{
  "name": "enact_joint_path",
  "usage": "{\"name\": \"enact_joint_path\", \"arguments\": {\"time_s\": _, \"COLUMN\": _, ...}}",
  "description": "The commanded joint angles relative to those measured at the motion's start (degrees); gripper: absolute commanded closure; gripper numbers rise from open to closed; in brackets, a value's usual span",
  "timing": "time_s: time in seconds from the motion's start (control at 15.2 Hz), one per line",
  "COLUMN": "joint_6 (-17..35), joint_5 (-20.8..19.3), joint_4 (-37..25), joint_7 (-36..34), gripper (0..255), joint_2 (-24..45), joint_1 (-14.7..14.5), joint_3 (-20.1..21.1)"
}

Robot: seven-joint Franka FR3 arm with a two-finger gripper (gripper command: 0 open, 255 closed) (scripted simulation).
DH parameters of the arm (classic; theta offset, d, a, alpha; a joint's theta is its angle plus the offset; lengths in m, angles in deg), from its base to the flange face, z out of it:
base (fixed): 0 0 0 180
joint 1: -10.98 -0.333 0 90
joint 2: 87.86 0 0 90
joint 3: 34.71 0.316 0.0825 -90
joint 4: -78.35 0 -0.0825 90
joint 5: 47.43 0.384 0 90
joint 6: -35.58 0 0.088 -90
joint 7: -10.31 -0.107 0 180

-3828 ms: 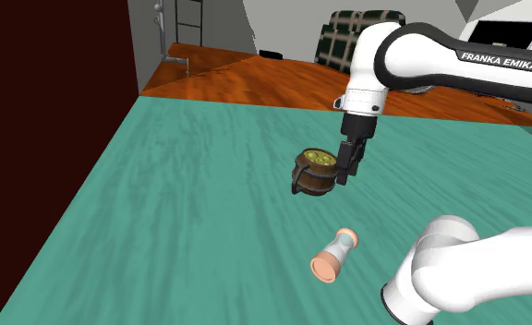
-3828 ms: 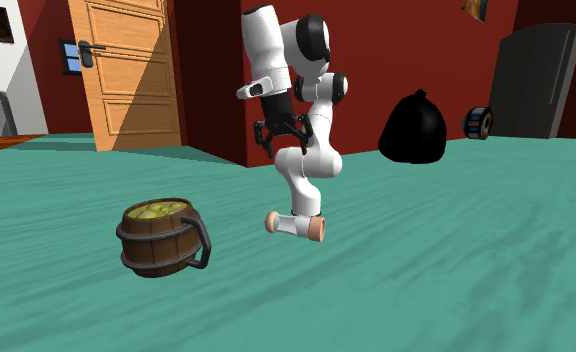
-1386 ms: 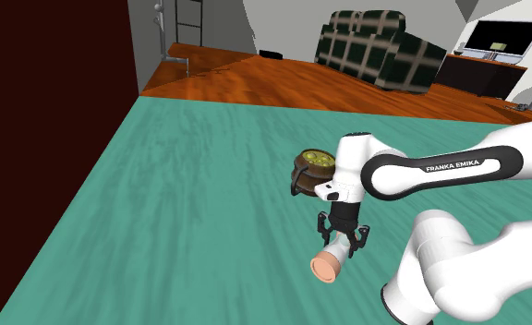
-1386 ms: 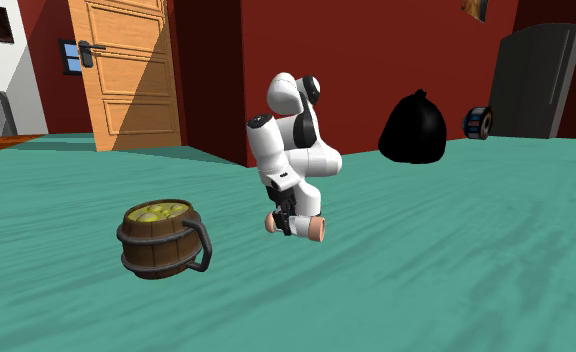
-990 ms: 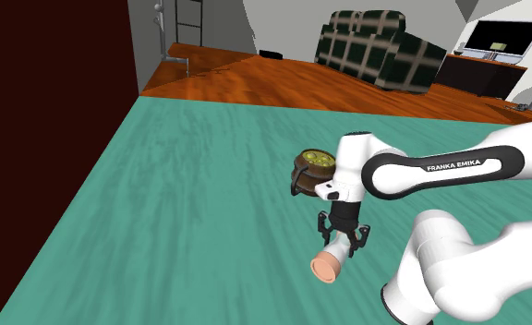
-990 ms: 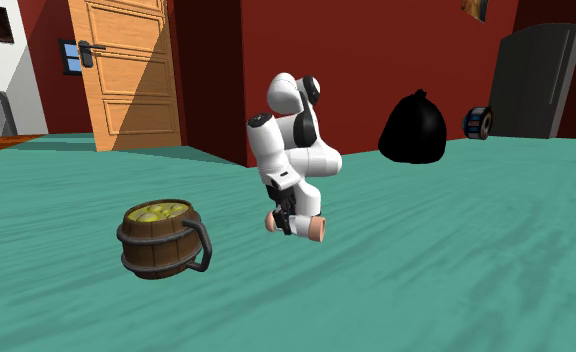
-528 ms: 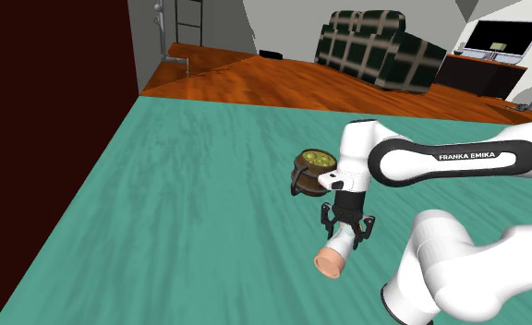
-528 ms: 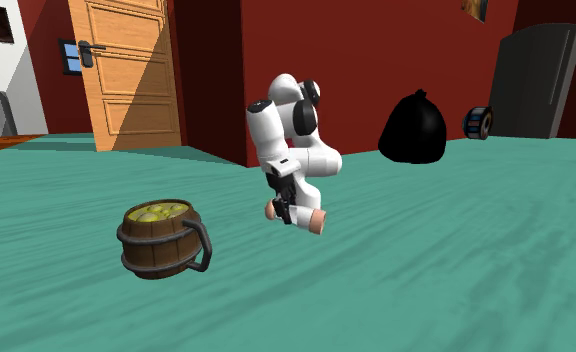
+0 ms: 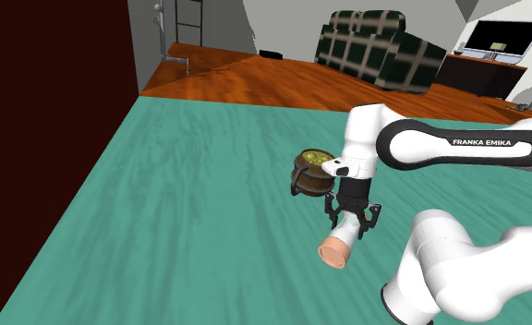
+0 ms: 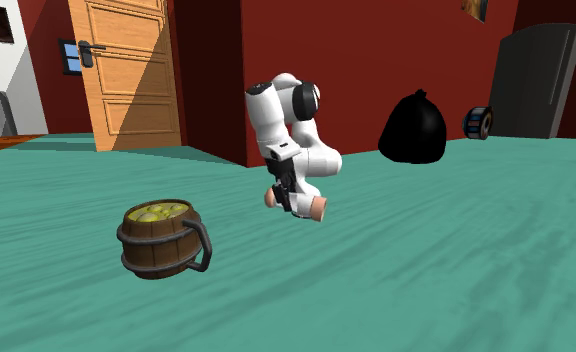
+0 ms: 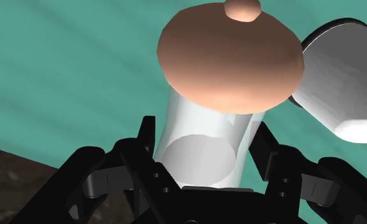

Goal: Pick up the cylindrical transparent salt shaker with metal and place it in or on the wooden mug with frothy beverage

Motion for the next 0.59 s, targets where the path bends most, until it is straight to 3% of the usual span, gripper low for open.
{"name": "enact_joint_path", "arguments": {"time_s": 0.0, "joint_6": -2.0, "joint_5": 0.54, "joint_4": -1.37, "joint_7": -0.2, "gripper": 255, "joint_2": -0.65, "joint_1": -0.11, "joint_3": 0.62}}
{"name": "enact_joint_path", "arguments": {"time_s": 0.53, "joint_6": -8.13, "joint_5": 2.62, "joint_4": -7.08, "joint_7": -1.11, "gripper": 255, "joint_2": -1.26, "joint_1": -1.07, "joint_3": 2.7}}
